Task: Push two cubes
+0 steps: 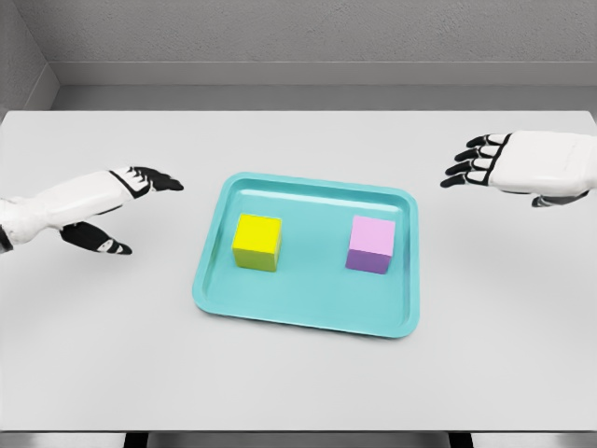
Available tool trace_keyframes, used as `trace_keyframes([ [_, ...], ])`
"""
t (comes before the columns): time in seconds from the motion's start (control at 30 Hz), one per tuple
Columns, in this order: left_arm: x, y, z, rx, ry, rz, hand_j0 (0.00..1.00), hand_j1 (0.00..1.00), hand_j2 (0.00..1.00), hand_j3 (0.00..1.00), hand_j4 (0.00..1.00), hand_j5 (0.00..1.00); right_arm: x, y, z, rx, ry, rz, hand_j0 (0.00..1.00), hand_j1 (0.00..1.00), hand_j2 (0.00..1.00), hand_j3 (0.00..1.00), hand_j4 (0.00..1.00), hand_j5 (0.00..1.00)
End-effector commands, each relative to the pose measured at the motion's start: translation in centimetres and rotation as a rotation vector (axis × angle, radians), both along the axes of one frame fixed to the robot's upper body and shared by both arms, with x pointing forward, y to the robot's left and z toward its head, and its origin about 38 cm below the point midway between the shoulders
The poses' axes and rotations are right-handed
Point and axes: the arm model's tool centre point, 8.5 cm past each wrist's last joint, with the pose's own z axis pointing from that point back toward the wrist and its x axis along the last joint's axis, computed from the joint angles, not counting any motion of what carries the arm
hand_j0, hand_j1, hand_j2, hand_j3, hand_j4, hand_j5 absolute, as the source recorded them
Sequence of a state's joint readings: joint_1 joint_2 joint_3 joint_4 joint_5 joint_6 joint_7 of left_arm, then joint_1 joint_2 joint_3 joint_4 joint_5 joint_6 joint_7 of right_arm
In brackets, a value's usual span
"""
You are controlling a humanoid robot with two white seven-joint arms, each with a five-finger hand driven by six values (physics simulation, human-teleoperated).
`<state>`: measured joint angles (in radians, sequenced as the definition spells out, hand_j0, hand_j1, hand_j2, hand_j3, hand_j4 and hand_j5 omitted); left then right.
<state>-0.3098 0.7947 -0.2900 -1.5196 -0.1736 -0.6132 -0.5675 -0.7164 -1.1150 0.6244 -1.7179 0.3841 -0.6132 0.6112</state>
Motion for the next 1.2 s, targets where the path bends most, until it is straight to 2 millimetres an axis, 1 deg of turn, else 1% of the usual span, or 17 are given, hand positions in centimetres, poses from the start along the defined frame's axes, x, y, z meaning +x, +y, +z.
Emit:
trace_keyframes([
  [0.0,-0.3,-1.7,-1.8,0.009,0.054,-0.043,1.0,1.0,1.0,1.0,1.0,1.0,0.0,0.0,0.0,0.004,0.001,-0.002,1.0,1.0,1.0,1.0,1.0,1.0],
  [0.03,-0.1,-2.6,-2.0,0.02,0.065,-0.072,1.0,1.0,1.0,1.0,1.0,1.0,0.0,-0.1,0.4,0.005,-0.005,-0.004,1.0,1.0,1.0,1.0,1.0,1.0],
  [0.1,1.3,-2.6,-2.8,0.037,0.1,-0.066,1.0,1.0,1.0,1.0,1.0,1.0,-0.1,-0.5,0.4,-0.008,-0.002,-0.011,1.0,1.0,1.0,1.0,1.0,1.0],
  [0.13,2.2,-3.2,-2.8,0.059,0.107,-0.081,1.0,1.0,1.0,1.0,1.0,1.0,-0.2,-0.3,0.2,-0.006,0.003,-0.006,0.8,0.8,0.8,0.8,0.8,0.8],
  [0.17,3.3,-4.3,-2.5,0.105,0.107,-0.116,1.0,1.0,1.0,1.0,1.0,1.0,-0.2,-0.2,0.0,-0.009,0.006,0.0,0.13,0.13,0.13,0.13,0.13,0.13],
  [0.2,3.3,-4.8,-2.5,0.127,0.109,-0.135,0.88,0.88,0.88,0.88,0.88,0.88,-0.3,-0.2,-0.4,-0.014,0.019,0.0,0.0,0.0,0.0,0.0,0.0,0.0],
  [0.23,3.2,-5.4,-3.2,0.181,0.111,-0.158,0.6,0.6,0.6,0.6,0.6,0.6,-0.6,0.1,-1.9,-0.028,0.061,0.01,0.0,0.0,0.0,0.0,0.0,0.0],
  [0.27,4.0,-6.0,-2.8,0.283,0.066,-0.178,0.42,0.42,0.42,0.42,0.42,0.42,-1.0,0.0,-3.4,-0.062,0.103,0.015,0.0,0.0,0.0,0.0,0.0,0.0],
  [0.3,4.3,-6.5,-2.4,0.31,0.049,-0.193,0.42,0.42,0.42,0.42,0.42,0.42,-1.2,-0.1,-4.3,-0.103,0.11,0.019,0.0,0.0,0.0,0.0,0.0,0.0],
  [0.37,5.3,-5.8,-1.8,0.32,0.042,-0.166,0.42,0.42,0.42,0.42,0.42,0.42,-1.4,0.5,-6.0,-0.131,0.138,0.037,0.0,0.0,0.0,0.0,0.0,0.0],
  [0.43,6.0,-5.6,-0.6,0.328,0.019,-0.155,0.42,0.42,0.42,0.42,0.42,0.42,-1.3,2.3,-7.8,-0.157,0.144,0.082,0.0,0.0,0.0,0.0,0.0,0.0],
  [0.5,6.0,-6.4,-0.6,0.317,0.013,-0.171,0.41,0.41,0.41,0.41,0.41,0.41,-1.3,3.6,-8.8,-0.188,0.16,0.126,0.0,0.0,0.0,0.0,0.0,0.0],
  [0.7,5.9,-7.6,-1.1,0.31,0.019,-0.196,0.21,0.21,0.21,0.21,0.21,0.21,-1.0,8.0,-11.1,-0.226,0.152,0.237,0.0,0.0,0.0,0.0,0.0,0.0],
  [0.83,5.6,-8.8,-1.5,0.303,0.02,-0.225,0.15,0.15,0.15,0.15,0.15,0.15,-1.0,8.4,-11.5,-0.231,0.161,0.244,0.0,0.0,0.0,0.0,0.0,0.0],
  [0.9,5.7,-9.1,-1.0,0.303,0.007,-0.231,0.15,0.15,0.15,0.15,0.15,0.15,-0.5,8.1,-11.6,-0.232,0.165,0.23,0.0,0.0,0.0,0.0,0.0,0.0],
  [1.0,5.4,-10.5,-2.1,0.317,0.025,-0.273,0.15,0.15,0.15,0.15,0.15,0.15,0.8,7.8,-11.9,-0.23,0.17,0.194,0.0,0.0,0.0,0.0,0.0,0.0],
  [1.17,5.4,-10.9,-2.2,0.337,0.016,-0.279,0.15,0.15,0.15,0.15,0.15,0.15,2.0,8.6,-13.1,-0.237,0.197,0.189,0.0,0.0,0.0,0.0,0.0,0.0],
])
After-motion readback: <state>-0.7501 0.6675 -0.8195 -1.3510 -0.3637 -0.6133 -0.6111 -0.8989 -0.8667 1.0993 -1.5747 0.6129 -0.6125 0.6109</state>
